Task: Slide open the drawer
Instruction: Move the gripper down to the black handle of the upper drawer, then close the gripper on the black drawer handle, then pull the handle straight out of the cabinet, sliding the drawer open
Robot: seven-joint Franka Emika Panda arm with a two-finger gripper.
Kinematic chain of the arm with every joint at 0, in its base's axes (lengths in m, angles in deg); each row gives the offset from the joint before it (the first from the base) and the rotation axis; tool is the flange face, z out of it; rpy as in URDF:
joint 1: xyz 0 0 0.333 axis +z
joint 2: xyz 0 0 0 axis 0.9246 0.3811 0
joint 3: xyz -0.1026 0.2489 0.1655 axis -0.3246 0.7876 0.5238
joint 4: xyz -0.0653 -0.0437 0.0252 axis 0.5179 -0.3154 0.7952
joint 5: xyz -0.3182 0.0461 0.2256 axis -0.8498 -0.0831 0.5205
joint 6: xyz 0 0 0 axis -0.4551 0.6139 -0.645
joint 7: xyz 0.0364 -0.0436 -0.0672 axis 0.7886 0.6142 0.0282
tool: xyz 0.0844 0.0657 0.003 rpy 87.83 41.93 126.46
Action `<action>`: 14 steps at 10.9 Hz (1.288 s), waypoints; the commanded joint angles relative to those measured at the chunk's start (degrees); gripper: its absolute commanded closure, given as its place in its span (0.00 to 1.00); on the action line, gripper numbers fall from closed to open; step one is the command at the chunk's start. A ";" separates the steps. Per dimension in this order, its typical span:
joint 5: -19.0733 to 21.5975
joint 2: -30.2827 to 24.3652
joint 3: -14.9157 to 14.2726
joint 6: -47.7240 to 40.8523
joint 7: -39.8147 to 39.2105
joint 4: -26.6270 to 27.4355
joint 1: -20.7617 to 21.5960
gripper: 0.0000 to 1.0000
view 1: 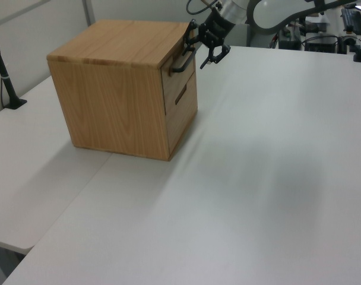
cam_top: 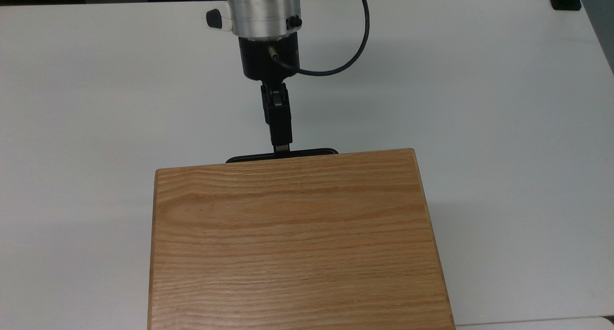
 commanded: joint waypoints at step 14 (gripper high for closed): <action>6.13 -22.36 -0.41 1.42 -10.92 22.58 0.73 1.00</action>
